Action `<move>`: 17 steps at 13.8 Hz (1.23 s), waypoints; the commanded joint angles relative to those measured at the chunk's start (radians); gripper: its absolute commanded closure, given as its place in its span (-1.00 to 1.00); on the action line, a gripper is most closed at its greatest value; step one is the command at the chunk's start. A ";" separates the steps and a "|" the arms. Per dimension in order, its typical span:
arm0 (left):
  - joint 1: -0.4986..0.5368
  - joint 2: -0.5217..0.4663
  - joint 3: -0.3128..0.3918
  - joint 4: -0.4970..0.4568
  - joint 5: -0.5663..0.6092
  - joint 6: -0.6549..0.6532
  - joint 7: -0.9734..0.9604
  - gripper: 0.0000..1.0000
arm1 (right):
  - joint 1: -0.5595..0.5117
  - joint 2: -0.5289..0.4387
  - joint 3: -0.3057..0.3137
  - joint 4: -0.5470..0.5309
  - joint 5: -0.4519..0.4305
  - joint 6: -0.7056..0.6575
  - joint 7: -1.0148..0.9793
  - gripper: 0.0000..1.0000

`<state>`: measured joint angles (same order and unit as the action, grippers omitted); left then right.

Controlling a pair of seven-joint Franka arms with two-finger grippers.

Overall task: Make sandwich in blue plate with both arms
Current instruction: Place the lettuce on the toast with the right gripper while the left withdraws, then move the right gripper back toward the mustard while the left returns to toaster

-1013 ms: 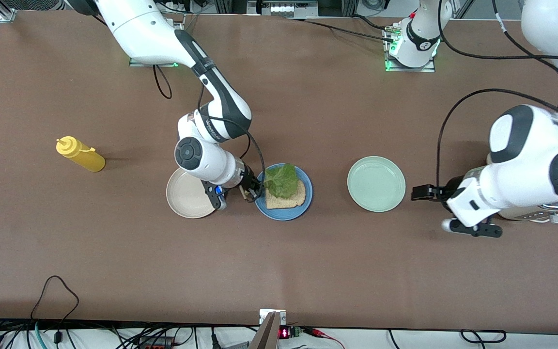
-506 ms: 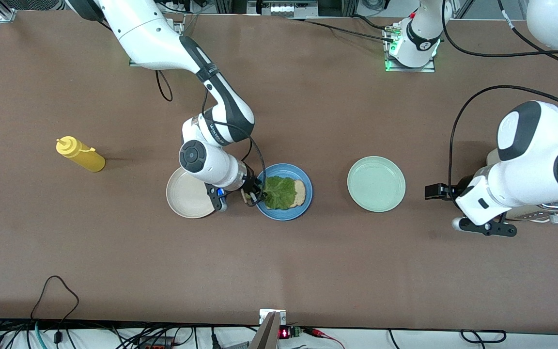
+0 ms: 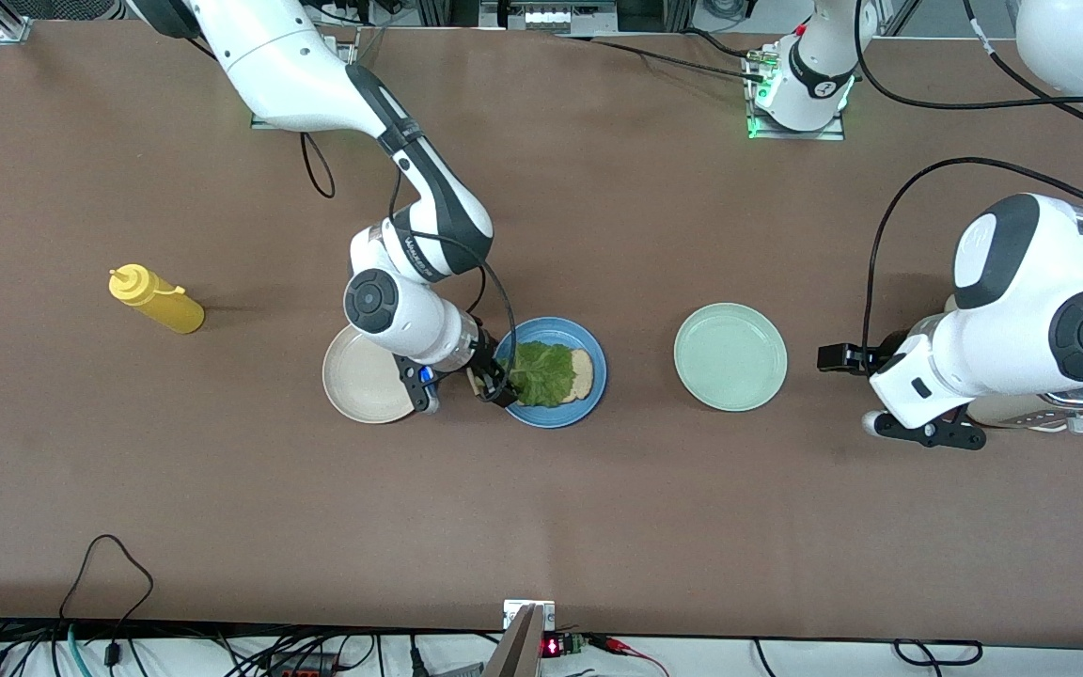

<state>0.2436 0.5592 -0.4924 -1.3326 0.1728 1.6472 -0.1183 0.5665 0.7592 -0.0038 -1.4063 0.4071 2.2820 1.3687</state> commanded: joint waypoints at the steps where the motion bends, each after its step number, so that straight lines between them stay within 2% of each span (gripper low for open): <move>1: 0.000 -0.016 0.003 0.004 0.027 -0.024 0.005 -1.00 | -0.063 -0.087 0.002 -0.005 -0.019 -0.148 -0.132 -1.00; 4: 0.002 -0.016 0.005 0.003 0.030 -0.024 0.005 -1.00 | -0.134 -0.165 -0.002 -0.008 -0.028 -0.327 -0.326 -1.00; 7: 0.005 -0.018 0.003 0.004 0.030 -0.059 0.005 -1.00 | -0.183 -0.225 -0.007 -0.011 -0.137 -0.481 -0.505 -1.00; 10: 0.000 -0.016 0.003 0.003 0.030 -0.084 0.005 -1.00 | -0.239 -0.291 -0.007 -0.039 -0.139 -0.576 -0.627 -1.00; 11: 0.000 -0.016 0.003 0.003 0.030 -0.086 0.006 -1.00 | -0.256 -0.325 -0.007 -0.063 -0.139 -0.593 -0.685 -1.00; 15: 0.006 -0.013 0.008 0.004 0.028 -0.081 0.006 -1.00 | -0.379 -0.544 -0.001 -0.291 -0.140 -0.601 -0.957 -1.00; 17: 0.013 -0.016 0.012 0.010 0.027 -0.081 0.006 -1.00 | -0.446 -0.627 -0.001 -0.358 -0.140 -0.656 -1.087 -1.00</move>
<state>0.2510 0.5582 -0.4853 -1.3312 0.1778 1.5814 -0.1183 0.1868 0.2657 -0.0236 -1.6267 0.2720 1.6480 0.4002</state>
